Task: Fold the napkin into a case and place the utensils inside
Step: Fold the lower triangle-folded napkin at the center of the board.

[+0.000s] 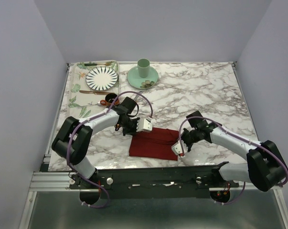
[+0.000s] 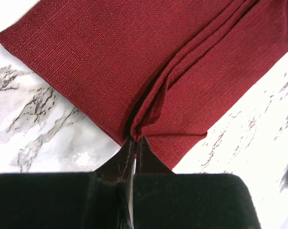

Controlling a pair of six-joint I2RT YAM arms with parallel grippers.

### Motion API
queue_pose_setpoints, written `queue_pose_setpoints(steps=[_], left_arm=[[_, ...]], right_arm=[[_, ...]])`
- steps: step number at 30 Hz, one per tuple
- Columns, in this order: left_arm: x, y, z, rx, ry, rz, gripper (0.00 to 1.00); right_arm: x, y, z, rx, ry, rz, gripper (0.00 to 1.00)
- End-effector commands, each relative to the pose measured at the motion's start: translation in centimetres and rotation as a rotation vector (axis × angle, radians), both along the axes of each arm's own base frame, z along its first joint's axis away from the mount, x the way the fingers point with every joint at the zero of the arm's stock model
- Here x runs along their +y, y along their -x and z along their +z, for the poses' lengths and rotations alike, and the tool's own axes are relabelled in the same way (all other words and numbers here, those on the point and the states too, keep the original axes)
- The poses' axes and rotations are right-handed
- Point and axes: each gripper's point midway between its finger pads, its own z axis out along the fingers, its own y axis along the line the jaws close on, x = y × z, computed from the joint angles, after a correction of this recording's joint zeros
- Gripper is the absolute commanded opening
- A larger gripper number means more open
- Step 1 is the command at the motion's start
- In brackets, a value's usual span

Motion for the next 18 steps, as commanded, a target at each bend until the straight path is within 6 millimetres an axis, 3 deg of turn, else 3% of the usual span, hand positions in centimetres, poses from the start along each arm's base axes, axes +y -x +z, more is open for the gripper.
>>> queue_pose_setpoints(steps=[1,5,10,11,12,18], left_arm=[[0.4,-1.6,-0.8,-0.032,-0.054,0.076,0.00],[0.1,-1.7,-0.8,-0.019,-0.045,0.095,0.00],[-0.2,-1.5,-0.7,0.005,-0.039,0.103,0.00],[-0.3,-1.6,-0.7,0.007,-0.037,0.104,0.00],[-0.4,-1.6,-0.7,0.011,-0.038,0.106,0.00],[-0.8,-1.4,-0.7,0.035,-0.048,0.120,0.00]], right_arm=[[-1.0,-0.1,-1.0,0.027,0.047,-0.034,0.06],[-1.1,-0.6,-1.0,0.027,0.051,-0.067,0.08],[-1.4,-0.9,-0.9,0.016,0.061,-0.089,0.18],[-1.3,-1.0,-0.7,0.022,0.056,-0.109,0.22],[-1.3,-1.1,-0.4,0.023,0.051,-0.124,0.33],[-1.6,-1.8,1.6,0.001,0.022,-0.217,0.52]])
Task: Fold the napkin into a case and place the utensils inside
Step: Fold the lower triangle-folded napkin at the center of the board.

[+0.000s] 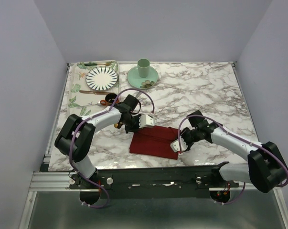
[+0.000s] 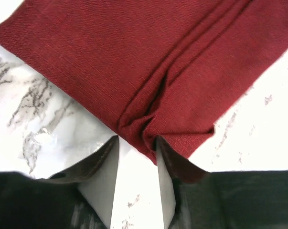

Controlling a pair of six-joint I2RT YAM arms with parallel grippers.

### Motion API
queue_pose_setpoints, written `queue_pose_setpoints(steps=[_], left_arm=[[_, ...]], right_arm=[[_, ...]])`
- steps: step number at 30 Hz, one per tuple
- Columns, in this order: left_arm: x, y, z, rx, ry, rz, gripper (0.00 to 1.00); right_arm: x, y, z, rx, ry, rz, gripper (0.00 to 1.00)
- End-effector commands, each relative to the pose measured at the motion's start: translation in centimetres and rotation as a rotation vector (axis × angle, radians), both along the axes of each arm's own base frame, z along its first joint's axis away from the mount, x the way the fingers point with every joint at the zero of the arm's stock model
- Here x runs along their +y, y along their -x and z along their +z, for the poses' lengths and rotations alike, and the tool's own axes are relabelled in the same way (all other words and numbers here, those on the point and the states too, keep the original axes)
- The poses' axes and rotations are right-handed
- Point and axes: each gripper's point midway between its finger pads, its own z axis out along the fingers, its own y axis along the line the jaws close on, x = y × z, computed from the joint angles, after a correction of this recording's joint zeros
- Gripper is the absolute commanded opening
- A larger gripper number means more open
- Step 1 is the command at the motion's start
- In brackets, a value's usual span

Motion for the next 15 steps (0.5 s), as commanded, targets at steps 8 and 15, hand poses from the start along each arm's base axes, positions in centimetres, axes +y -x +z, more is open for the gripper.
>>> queue_pose_setpoints(steps=[8,15], left_arm=[[0.5,0.9,-1.1,0.059,-0.055,0.031,0.00],[0.3,0.9,-1.2,0.061,-0.053,0.035,0.00]], right_arm=[[-1.1,1.3,5.1,0.115,-0.076,-0.288,0.55],[-0.3,1.2,8.2,0.304,-0.208,-0.576,0.49]])
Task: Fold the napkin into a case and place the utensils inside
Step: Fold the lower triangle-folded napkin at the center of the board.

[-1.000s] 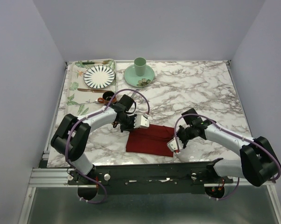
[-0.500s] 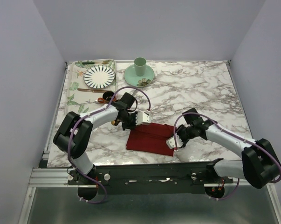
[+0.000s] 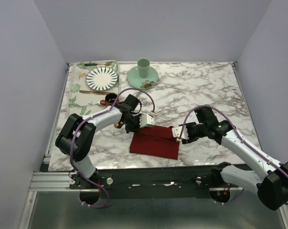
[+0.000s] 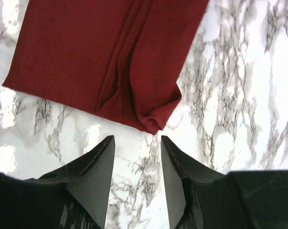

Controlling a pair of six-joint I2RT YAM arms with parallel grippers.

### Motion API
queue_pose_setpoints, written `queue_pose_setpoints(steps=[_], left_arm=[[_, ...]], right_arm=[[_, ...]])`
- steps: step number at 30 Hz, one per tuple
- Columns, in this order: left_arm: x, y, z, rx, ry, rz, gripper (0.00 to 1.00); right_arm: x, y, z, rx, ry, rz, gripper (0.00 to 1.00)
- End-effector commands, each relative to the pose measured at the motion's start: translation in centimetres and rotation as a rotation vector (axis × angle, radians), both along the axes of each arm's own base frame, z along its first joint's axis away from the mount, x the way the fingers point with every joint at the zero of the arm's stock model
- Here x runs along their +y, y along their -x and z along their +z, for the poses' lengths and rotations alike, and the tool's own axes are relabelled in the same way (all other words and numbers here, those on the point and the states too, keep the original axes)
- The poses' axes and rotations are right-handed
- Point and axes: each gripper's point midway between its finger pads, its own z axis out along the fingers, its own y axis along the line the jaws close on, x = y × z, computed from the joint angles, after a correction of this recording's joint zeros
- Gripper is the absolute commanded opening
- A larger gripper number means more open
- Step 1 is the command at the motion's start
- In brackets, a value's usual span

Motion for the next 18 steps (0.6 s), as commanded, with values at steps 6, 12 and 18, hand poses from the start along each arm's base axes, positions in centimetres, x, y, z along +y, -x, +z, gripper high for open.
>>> queue_pose_setpoints(steps=[6,12,18], left_arm=[[0.5,0.9,-1.2,0.045,-0.044,-0.001,0.00],[0.5,0.9,-1.1,0.046,-0.045,-0.002,0.00],[0.6,1.0,-1.2,0.049,-0.048,0.003,0.00]], right_arm=[[1.9,-0.5,2.5,0.469,-0.221,-0.508,0.38],[2.4,-3.0,2.1,0.694,-0.252,-0.776,0.33],[2.2,-2.8,-1.5,0.824,-0.172,-0.898,0.33]])
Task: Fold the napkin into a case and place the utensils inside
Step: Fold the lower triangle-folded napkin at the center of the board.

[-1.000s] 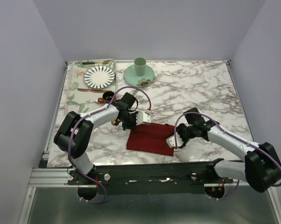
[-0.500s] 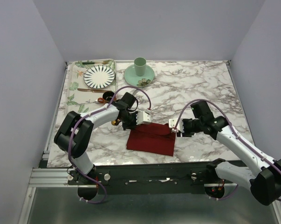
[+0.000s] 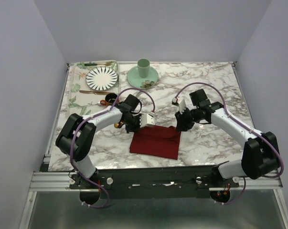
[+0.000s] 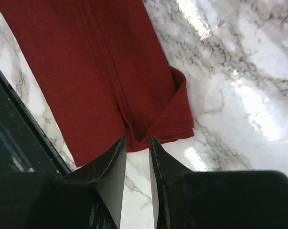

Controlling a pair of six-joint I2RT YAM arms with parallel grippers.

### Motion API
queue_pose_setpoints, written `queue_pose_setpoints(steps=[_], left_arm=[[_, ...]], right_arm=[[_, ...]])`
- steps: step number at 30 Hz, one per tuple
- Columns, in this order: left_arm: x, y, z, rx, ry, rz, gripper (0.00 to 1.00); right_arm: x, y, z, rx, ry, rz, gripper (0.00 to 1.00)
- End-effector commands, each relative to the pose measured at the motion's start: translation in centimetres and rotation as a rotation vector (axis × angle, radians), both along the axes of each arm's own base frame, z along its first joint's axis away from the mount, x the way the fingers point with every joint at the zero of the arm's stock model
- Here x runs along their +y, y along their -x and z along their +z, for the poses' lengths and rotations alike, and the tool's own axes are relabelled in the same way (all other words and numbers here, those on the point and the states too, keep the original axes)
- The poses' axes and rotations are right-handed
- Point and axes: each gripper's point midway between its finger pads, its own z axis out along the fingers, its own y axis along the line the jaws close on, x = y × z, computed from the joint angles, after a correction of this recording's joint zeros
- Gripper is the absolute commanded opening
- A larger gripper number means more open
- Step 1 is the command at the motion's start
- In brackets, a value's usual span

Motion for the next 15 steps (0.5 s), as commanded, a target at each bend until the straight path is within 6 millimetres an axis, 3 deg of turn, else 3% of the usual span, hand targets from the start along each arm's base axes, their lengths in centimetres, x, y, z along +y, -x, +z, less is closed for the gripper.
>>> queue_pose_setpoints(steps=[1,5,9,15], left_arm=[[0.7,1.0,-1.1,0.049,-0.047,0.002,0.00],[0.7,1.2,-1.3,0.056,-0.048,0.005,0.00],[0.8,1.2,-1.3,0.057,-0.050,0.010,0.00],[0.7,1.3,-1.4,0.067,-0.052,0.024,0.00]], right_arm=[[0.4,0.1,-1.9,0.173,0.014,-0.130,0.33],[0.4,0.1,-3.1,0.226,0.040,-0.136,0.31],[-0.1,0.6,-4.2,0.301,0.095,-0.118,0.21],[-1.2,1.0,-6.5,0.339,0.198,-0.067,0.19]])
